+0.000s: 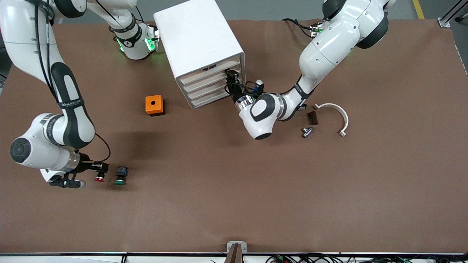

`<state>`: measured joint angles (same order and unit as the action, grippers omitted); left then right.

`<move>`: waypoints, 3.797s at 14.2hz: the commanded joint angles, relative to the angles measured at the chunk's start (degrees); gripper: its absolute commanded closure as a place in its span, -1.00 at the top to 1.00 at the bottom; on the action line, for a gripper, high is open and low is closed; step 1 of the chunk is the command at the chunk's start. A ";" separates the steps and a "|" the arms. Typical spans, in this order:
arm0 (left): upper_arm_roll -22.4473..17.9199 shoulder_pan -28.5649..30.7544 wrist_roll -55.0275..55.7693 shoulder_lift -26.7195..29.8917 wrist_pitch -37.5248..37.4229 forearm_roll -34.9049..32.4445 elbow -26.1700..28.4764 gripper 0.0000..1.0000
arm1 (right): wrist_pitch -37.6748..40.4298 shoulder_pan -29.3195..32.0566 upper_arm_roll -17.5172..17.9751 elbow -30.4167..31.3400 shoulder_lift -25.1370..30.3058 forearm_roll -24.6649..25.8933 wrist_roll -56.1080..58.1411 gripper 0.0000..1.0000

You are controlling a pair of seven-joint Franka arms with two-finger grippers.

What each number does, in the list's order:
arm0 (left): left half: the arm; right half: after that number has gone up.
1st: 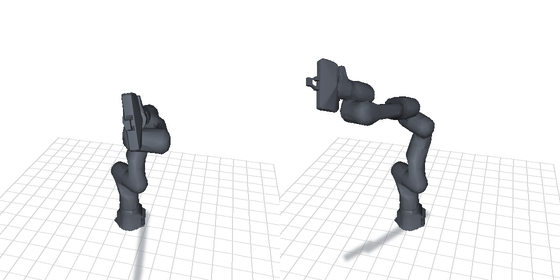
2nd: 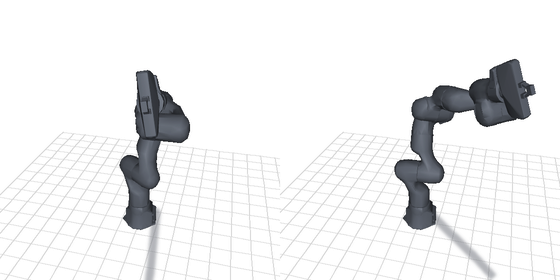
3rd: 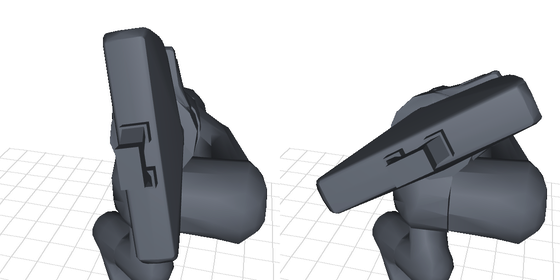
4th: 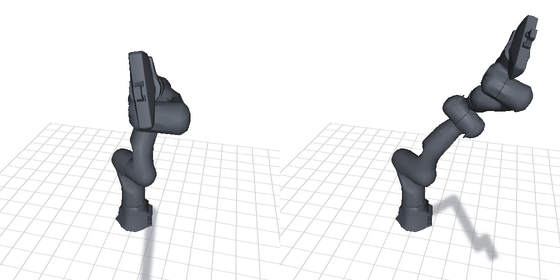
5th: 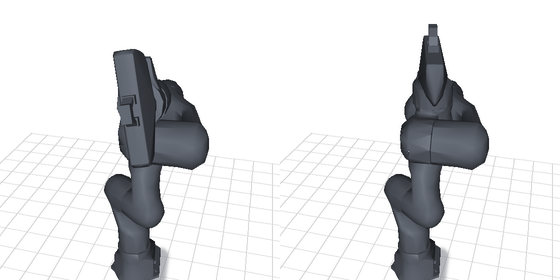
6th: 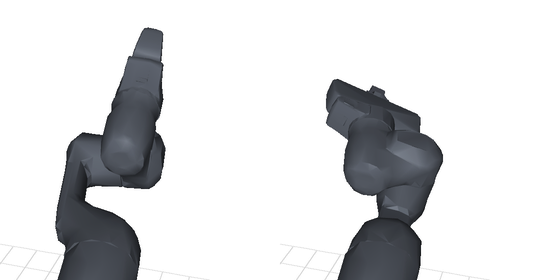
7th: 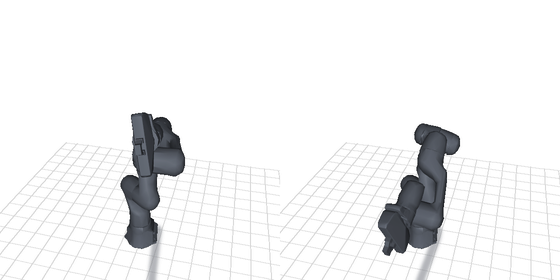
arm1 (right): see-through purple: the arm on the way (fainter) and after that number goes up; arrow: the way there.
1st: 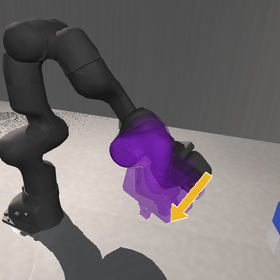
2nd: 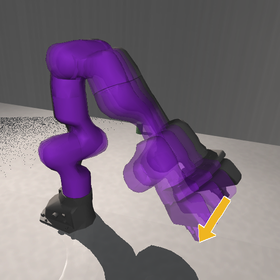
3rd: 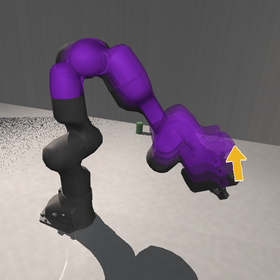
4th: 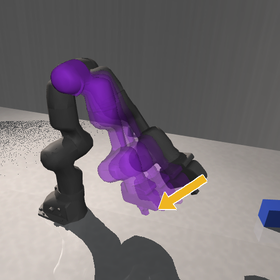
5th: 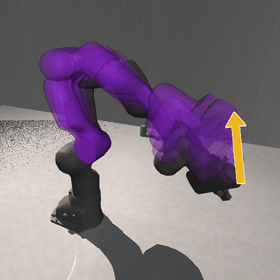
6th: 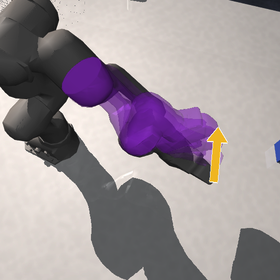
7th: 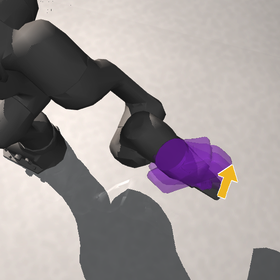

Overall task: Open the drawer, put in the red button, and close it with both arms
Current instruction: 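Pull the drawer open with the left gripper while the right gripper grasps the red button, then carry the red button into the open drawer with the right gripper, then lower the red button into the drawer and open the right gripper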

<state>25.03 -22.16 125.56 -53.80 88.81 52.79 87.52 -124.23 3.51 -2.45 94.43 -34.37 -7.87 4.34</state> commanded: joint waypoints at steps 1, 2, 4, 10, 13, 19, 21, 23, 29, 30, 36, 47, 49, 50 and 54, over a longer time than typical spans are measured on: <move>-0.33 0.27 0.65 0.28 0.31 1.17 0.28 -0.77 | 7.05 -0.52 0.34 0.40 5.35 -0.74 -1.00 -1.00; -0.51 0.28 0.65 0.36 0.31 1.17 0.20 -0.76 | 8.90 -0.95 0.34 0.40 6.85 -0.74 -1.52 -1.00; -0.68 0.71 0.65 0.28 0.84 1.17 0.11 -0.76 | 13.90 -2.01 0.34 0.32 10.10 -0.66 -4.94 -1.00; -2.62 4.92 -0.05 0.28 3.91 1.35 -0.77 -0.70 | 22.00 -7.28 0.26 0.32 18.28 -0.48 -16.45 -1.00; -2.62 7.47 -0.40 0.36 5.32 1.26 -1.48 -0.64 | 23.06 -9.39 0.26 0.32 20.74 -0.39 -21.02 -1.00; -2.62 10.91 -1.54 0.36 6.64 1.26 -3.05 -0.57 | 25.00 -15.10 0.26 0.32 23.82 -0.22 -33.50 -1.00; -2.62 11.00 -1.63 0.36 6.91 1.26 -3.32 -0.57 | 25.52 -16.94 0.34 0.23 24.96 -0.22 -38.07 -1.00; -2.62 11.00 -1.89 0.28 7.08 1.35 -3.15 -0.15 | 26.32 -18.62 0.34 0.14 26.02 -0.22 -42.29 -1.00; -0.78 11.00 -13.30 0.89 7.70 1.44 -4.80 1.00 | 26.41 -26.69 0.34 0.14 26.72 0.05 -57.83 -1.00; -0.42 11.00 -14.80 0.89 7.35 1.44 -5.95 1.00 | 26.23 -28.28 0.34 0.23 26.72 0.22 -60.74 -1.00; -0.68 10.30 -25.87 1.51 2.16 -2.16 -17.10 1.00 | 23.16 -37.41 0.26 0.32 26.02 0.40 -79.80 -1.00; -0.60 10.83 -52.51 10.11 5.49 -29.21 -18.97 1.00 | 6.04 -49.29 0.26 9.18 23.38 4.35 -106.98 -1.00; -0.33 10.47 -55.58 10.30 5.67 -33.44 -19.05 1.00 | 3.13 -50.53 0.26 11.03 22.51 4.62 -110.84 -1.00; -0.42 10.38 -56.38 10.38 6.37 -35.11 -18.97 1.00 | 2.42 -51.05 0.34 11.13 21.55 4.62 -113.21 -1.00; 0.81 10.21 -57.96 10.82 11.11 -43.74 -18.44 1.00 | -3.02 -53.78 0.26 12.36 18.47 4.70 -118.68 -1.00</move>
<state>25.37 -11.96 69.02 -44.06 97.70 11.57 67.81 -124.60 -48.67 -1.62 106.00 -15.17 -4.23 -110.94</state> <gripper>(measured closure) 0.000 0.595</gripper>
